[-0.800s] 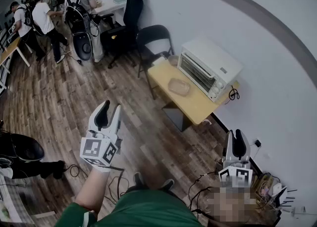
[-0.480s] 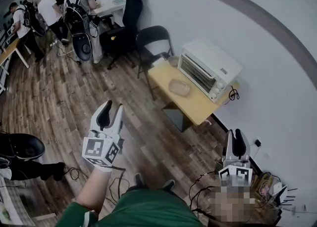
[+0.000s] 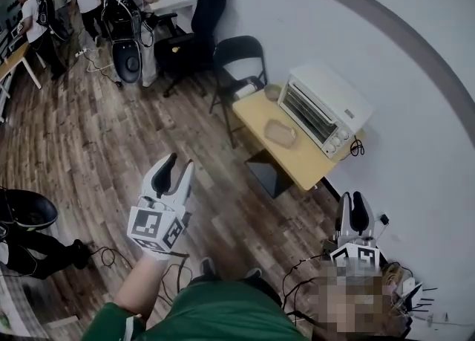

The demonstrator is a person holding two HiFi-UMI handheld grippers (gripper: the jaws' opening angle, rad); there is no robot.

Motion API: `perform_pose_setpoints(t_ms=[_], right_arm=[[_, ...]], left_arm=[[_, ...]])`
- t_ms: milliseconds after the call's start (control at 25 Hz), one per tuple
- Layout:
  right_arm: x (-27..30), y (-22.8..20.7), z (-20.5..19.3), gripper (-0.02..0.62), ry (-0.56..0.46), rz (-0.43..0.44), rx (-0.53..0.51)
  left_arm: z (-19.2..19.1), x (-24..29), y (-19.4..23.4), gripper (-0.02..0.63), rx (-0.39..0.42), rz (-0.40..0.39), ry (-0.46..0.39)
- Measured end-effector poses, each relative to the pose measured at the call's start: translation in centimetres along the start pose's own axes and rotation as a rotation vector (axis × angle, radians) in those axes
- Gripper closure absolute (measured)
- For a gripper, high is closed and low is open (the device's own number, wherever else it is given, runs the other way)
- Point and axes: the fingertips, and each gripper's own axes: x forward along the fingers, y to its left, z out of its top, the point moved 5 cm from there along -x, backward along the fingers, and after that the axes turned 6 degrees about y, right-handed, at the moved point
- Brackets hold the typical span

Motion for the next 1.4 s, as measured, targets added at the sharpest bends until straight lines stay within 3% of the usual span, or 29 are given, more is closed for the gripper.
perform_pose_setpoints(t_ms=[160,440,840,1400], right_arm=[[1.6,2.3,-0.4,0.489,0.017,0.017,-0.031],[4.7,2.3,-2.3,0.489,0.079,0.01,-0.012],[14.6,-3.3,-5.6,0.489,0.14,0.062,0.16],[25.9,-11.3,-10.1,0.491,0.252,0.141,0.3]], left_arm=[[-2.0,0.1,2.9,0.44,-0.035,-0.015,0.036],[-4.3,2.4,4.9,0.44,-0.043,-0.023,0.1],[-5.5,10.9,4.3,0.44,-0.02,-0.007,0.178],[-6.2,23.5,0.5,0.442,-0.018,0.019,0.244]])
